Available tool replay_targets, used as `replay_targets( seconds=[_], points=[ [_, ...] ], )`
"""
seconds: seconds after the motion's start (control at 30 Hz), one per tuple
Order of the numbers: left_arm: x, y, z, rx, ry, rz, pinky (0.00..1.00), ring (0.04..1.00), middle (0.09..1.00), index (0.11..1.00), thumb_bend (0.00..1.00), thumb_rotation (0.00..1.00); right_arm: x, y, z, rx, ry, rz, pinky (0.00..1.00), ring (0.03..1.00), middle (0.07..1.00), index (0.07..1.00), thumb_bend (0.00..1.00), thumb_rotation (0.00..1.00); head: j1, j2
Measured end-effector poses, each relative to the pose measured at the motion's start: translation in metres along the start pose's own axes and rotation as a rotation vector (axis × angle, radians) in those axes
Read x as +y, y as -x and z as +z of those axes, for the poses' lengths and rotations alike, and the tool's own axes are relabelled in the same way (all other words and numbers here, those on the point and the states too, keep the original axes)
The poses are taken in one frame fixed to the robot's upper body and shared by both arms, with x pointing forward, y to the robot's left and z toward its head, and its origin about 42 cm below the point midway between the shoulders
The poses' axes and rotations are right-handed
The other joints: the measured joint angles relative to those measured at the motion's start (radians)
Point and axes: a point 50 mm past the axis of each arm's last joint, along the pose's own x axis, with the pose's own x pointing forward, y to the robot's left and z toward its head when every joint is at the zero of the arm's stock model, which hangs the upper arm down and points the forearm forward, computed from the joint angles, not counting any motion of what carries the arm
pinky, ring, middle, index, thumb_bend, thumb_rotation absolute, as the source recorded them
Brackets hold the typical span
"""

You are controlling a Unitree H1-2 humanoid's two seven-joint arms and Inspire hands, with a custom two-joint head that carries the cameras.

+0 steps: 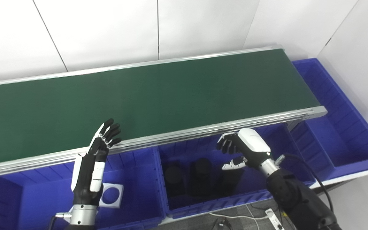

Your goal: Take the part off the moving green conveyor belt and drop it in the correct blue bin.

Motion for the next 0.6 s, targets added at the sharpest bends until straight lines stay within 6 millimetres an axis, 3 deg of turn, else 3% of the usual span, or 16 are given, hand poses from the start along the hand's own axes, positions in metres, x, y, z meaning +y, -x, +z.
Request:
replay_targets(
  seconds=[0.13,0.43,0.6],
  points=[
    [0.000,0.000,0.000,0.002,0.001,0.001,0.79,0.851,0.872,0.889,0.53,1.00,-0.012,0.012,0.015,-0.061,-0.043,0.030,0.60,0.721,0.754,0.732,1.00,0.71,0.026,0.005],
    [-0.004,0.002,-0.005,0.020,-0.012,-0.005,0.80,0.864,0.884,0.891,0.57,1.00,-0.032,0.044,0.061,-0.205,-0.211,0.005,0.64,0.742,0.779,0.756,1.00,0.78,0.093,-0.011],
    [-0.007,0.002,-0.006,0.024,-0.020,-0.014,0.81,0.866,0.885,0.893,0.55,1.00,-0.030,0.045,0.091,-0.292,-0.347,-0.050,0.73,0.823,0.852,0.805,1.00,0.87,0.132,-0.034]
  ],
)
